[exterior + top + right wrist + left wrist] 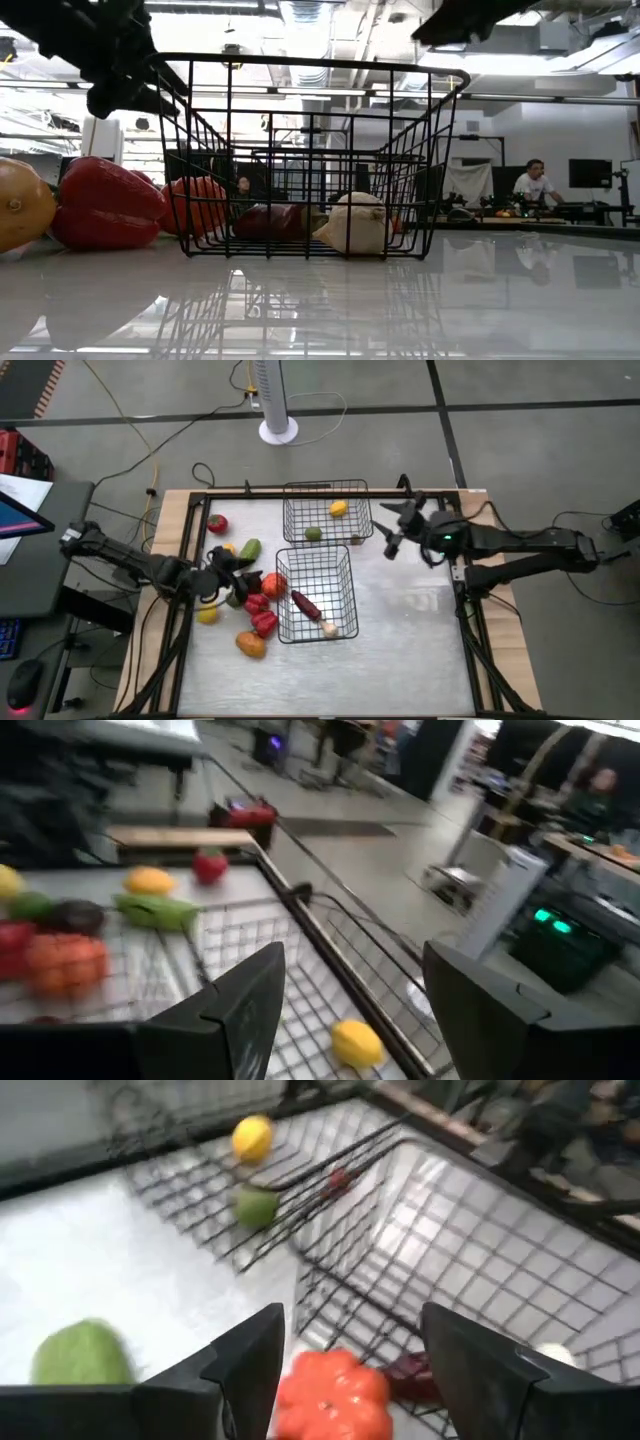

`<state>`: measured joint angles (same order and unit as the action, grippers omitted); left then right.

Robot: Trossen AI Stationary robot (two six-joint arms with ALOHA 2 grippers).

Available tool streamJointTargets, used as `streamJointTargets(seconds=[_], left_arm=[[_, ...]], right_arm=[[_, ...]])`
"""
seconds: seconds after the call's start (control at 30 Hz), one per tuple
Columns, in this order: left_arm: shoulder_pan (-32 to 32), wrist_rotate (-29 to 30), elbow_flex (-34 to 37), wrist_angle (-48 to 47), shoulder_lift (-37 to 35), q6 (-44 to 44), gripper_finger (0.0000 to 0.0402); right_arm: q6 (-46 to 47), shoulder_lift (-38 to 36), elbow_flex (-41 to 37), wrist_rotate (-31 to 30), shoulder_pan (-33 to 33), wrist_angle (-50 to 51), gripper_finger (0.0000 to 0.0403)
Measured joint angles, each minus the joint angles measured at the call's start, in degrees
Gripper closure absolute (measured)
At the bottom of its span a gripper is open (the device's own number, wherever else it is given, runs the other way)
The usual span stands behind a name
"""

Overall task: Sort produce into baskets
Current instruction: Put the cucumber into the bottom wire basket

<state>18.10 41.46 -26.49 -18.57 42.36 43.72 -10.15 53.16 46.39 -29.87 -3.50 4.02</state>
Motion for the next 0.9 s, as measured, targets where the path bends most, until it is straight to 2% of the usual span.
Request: streamJointTargets(seconds=[0.13, 0.43, 0.57, 0.9], left_arm=[[-5.4, -1.1, -3.5, -6.2, 0.0, 4.5, 0.018], [-19.4, -3.7, -4.5, -13.2, 0.4, 3.0, 0.018], [-24.6, -7.8, -4.4, -15.3, 2.3, 1.8, 0.018], [-33.8, -18.2, -4.4, -13.1, 12.7, -5.9, 0.018]], right_arm=[[-0.8, -4.9, -2.0, 1.0, 3.9, 1.6, 0.0138], [-0.9, -14.0, -4.7, -1.0, 7.3, 3.1, 0.0138], [-1.5, -15.5, -5.5, -1.0, 7.3, 1.9, 0.0138], [-2.2, -14.8, -6.9, -1.0, 7.1, -1.1, 0.0138]])
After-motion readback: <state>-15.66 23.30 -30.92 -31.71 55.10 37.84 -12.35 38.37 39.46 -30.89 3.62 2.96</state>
